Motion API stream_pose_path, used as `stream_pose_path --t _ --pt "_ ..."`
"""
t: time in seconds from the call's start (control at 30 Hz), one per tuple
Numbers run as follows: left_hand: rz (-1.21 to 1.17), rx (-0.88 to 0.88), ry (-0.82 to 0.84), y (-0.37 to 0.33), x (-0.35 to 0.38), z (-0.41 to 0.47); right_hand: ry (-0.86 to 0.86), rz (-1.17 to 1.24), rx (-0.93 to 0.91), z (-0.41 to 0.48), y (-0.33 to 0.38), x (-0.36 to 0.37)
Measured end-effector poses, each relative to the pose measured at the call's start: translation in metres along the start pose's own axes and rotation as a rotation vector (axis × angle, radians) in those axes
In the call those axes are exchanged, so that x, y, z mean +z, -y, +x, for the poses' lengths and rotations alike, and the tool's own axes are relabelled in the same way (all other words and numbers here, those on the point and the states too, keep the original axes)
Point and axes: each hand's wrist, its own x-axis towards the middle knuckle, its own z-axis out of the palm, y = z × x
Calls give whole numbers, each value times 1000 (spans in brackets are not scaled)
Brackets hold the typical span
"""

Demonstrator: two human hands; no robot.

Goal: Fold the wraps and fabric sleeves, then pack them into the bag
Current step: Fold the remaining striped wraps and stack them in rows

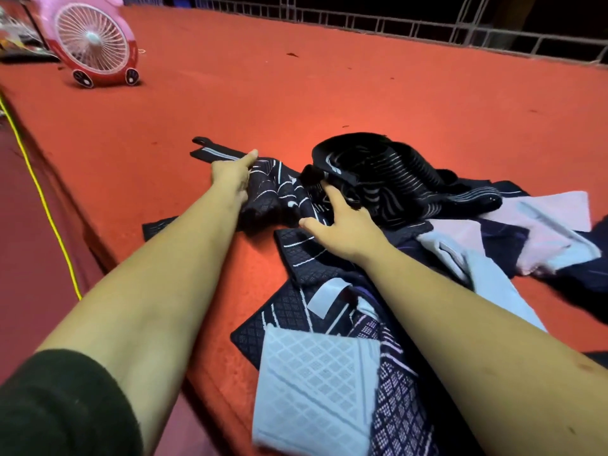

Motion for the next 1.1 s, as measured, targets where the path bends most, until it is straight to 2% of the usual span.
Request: stream_pose_path --t 0.03,0.2,0.33,0.4,0.5,0.57,0.7,0.8,0.83,0.97,1.1 --pt "-17 -9 18 -5 3 1 -5 -7 -4 0 0 1" --pt "323 -83 189 -11 15 -8 -19 -70 -26 -6 4 -1" --pt "545 90 173 -7 20 -8 10 -168 -51 -5 7 1" --pt "455 119 172 -6 20 -15 -10 -131 -38 -4 6 2" --pt "204 87 265 -9 12 -40 -56 8 -3 -1 4 1" --pt "187 106 323 -16 5 -62 -81 171 2 -5 5 -3" --pt "306 247 530 -33 -10 -121 -112 583 46 -28 22 -25" --pt "455 372 728 -41 -11 -162 -26 1034 203 -54 38 -52" --pt "481 411 789 -46 -10 -176 7 1112 212 -66 41 -62" --pt "491 506 908 -61 5 -233 66 1099 176 -115 36 -99" --pt "360 464 963 -62 23 -292 -47 1183 151 -163 25 -135"
